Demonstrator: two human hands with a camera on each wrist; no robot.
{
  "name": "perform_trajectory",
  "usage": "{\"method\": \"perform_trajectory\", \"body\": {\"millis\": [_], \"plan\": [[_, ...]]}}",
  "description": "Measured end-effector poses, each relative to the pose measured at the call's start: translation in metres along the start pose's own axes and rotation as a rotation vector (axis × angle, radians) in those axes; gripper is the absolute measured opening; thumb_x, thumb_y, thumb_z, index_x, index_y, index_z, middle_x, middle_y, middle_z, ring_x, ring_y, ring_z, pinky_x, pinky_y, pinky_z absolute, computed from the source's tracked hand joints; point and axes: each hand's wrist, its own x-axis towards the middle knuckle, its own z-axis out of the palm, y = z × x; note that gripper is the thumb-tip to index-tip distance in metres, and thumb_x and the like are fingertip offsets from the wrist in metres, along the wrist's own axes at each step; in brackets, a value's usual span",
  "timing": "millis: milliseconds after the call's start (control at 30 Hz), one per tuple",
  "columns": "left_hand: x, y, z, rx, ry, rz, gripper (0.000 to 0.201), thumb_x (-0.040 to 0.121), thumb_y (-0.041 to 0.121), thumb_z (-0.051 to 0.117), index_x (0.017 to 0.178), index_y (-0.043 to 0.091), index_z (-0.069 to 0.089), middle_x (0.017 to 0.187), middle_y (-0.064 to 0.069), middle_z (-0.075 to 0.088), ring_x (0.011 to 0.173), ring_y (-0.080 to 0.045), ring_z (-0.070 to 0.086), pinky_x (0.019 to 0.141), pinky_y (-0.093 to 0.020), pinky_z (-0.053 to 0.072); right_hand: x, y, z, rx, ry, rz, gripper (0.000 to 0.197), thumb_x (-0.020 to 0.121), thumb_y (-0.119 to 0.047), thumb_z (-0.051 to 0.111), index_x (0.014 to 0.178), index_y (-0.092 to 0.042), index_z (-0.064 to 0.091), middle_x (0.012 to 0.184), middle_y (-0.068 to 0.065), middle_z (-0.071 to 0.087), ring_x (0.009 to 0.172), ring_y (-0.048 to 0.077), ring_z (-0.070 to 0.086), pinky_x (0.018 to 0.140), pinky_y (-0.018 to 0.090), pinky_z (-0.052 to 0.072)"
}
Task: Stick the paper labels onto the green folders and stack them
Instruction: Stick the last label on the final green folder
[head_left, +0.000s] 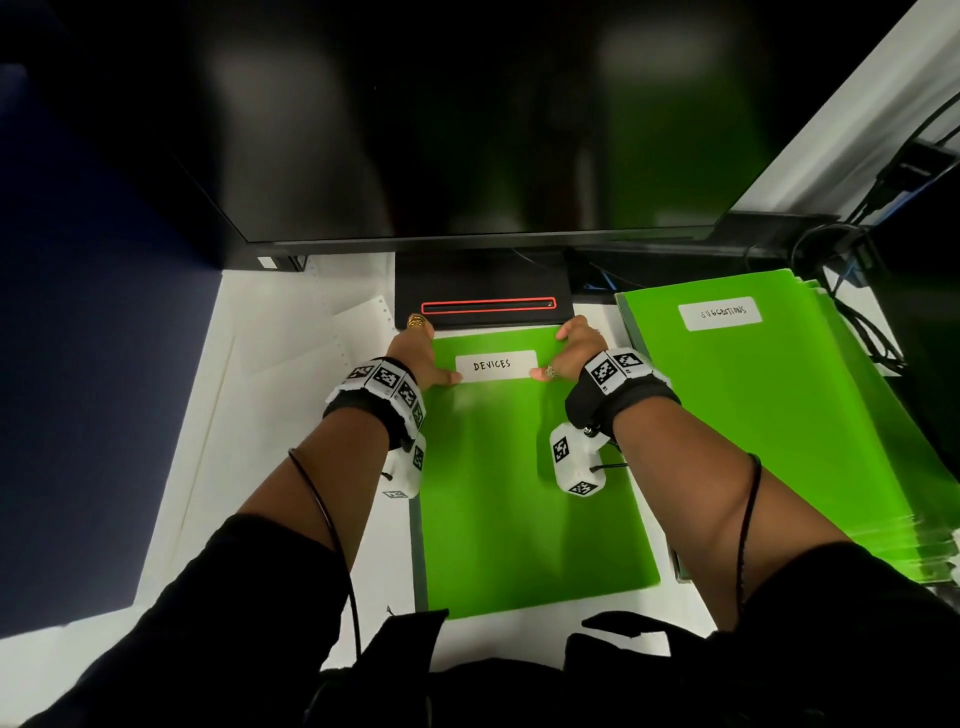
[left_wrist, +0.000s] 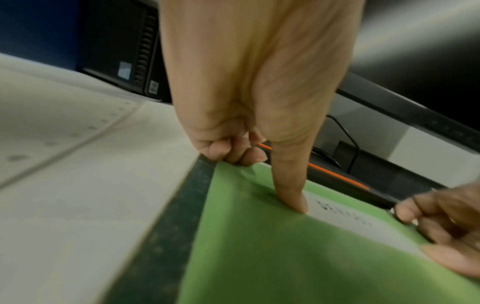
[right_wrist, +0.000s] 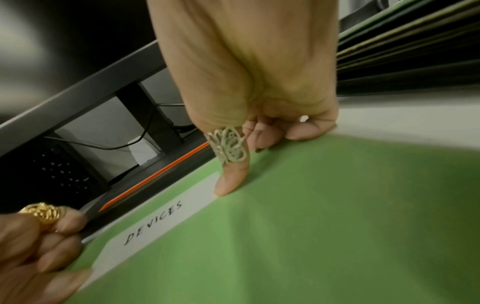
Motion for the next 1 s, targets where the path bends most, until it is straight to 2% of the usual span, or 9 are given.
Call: {"method": "perform_trajectory", "body": {"millis": [100, 167, 300, 400, 567, 633, 700, 833, 1000], "plan": [[0.002, -0.003, -0.002, -0.018, -0.031, 0.002, 0.066, 0.078, 0.027, 0.076, 0.126, -0.005, 0.045, 0.125, -0.018, 0.052, 0.113, -0.029, 0.053, 0.089, -0.031, 0.042, 0.003, 0.002, -0.003, 0.003, -0.019, 0.002, 0.058, 0.071, -0.023, 0.082, 0.104, -0.016, 0.035, 0.128, 0.011, 0.051, 0.103, 0.024, 0.053, 0.085, 0.027, 0.041], [0.004, -0.005, -0.003, -0.072, -0.023, -0.015, 0.06, 0.082, 0.029, 0.071, 0.123, -0.007, 0.048, 0.127, -0.015, 0.05, 0.108, -0.023, 0.053, 0.087, -0.026, 0.039, 0.003, 0.004, -0.004, 0.008, -0.022, -0.012, 0.053, 0.075, -0.026, 0.078, 0.107, -0.016, 0.037, 0.128, 0.011, 0.051, 0.107, 0.025, 0.054, 0.086, 0.028, 0.041], [0.0, 0.004, 0.005, -0.065, 0.016, -0.051, 0.094, 0.068, 0.048, 0.079, 0.135, 0.001, 0.033, 0.129, -0.01, 0.052, 0.119, -0.027, 0.052, 0.1, -0.035, 0.044, 0.0, 0.002, 0.004, 0.001, -0.005, -0.013, 0.073, 0.062, -0.045, 0.084, 0.109, -0.014, 0.037, 0.125, 0.008, 0.05, 0.117, 0.028, 0.051, 0.1, 0.038, 0.043], [-0.004, 0.009, 0.01, 0.019, 0.072, -0.03, 0.104, 0.062, 0.045, 0.083, 0.137, -0.001, 0.03, 0.128, -0.012, 0.053, 0.119, -0.028, 0.052, 0.1, -0.035, 0.044, 0.0, 0.001, 0.004, -0.036, 0.002, -0.028, 0.083, 0.059, -0.039, 0.087, 0.12, -0.011, 0.037, 0.129, 0.01, 0.049, 0.12, 0.029, 0.049, 0.102, 0.039, 0.042], [0.0, 0.008, -0.003, 0.086, -0.042, -0.027, 0.082, 0.075, 0.031, 0.077, 0.137, -0.001, 0.034, 0.132, -0.015, 0.049, 0.123, -0.028, 0.048, 0.101, -0.031, 0.04, -0.001, 0.005, -0.005, -0.041, -0.027, -0.052, 0.052, 0.076, -0.024, 0.077, 0.102, -0.016, 0.032, 0.127, 0.01, 0.049, 0.11, 0.026, 0.052, 0.089, 0.03, 0.041], [0.003, 0.005, -0.006, 0.068, -0.06, -0.038, 0.066, 0.081, 0.024, 0.073, 0.132, 0.0, 0.04, 0.127, -0.015, 0.053, 0.117, -0.028, 0.052, 0.096, -0.031, 0.042, -0.001, 0.006, -0.004, -0.007, 0.001, -0.062, 0.042, 0.084, -0.031, 0.068, 0.102, -0.015, 0.032, 0.127, 0.012, 0.05, 0.114, 0.028, 0.052, 0.092, 0.032, 0.041], [0.005, 0.004, -0.005, 0.014, -0.053, -0.05, 0.066, 0.083, 0.035, 0.069, 0.133, 0.001, 0.04, 0.131, -0.014, 0.051, 0.12, -0.028, 0.051, 0.099, -0.033, 0.042, -0.001, 0.005, 0.003, 0.032, 0.038, -0.058, 0.049, 0.083, -0.045, 0.065, 0.104, -0.013, 0.035, 0.122, 0.01, 0.052, 0.115, 0.029, 0.053, 0.094, 0.035, 0.042], [-0.001, 0.013, 0.006, 0.0, 0.11, -0.073, 0.087, 0.073, 0.058, 0.068, 0.134, 0.003, 0.039, 0.133, -0.01, 0.051, 0.124, -0.027, 0.05, 0.102, -0.035, 0.043, -0.001, 0.002, 0.019, -0.024, 0.198, -0.039, 0.076, 0.077, -0.055, 0.066, 0.127, -0.006, 0.037, 0.13, 0.014, 0.05, 0.12, 0.034, 0.049, 0.1, 0.043, 0.043], [0.0, 0.008, 0.02, 0.034, 0.221, -0.063, 0.072, 0.083, 0.051, 0.063, 0.133, 0.003, 0.043, 0.131, -0.012, 0.053, 0.122, -0.027, 0.05, 0.099, -0.033, 0.041, 0.002, 0.002, 0.02, -0.009, 0.211, -0.041, 0.061, 0.083, -0.046, 0.064, 0.123, -0.008, 0.038, 0.129, 0.013, 0.051, 0.118, 0.034, 0.051, 0.098, 0.043, 0.044]]}}
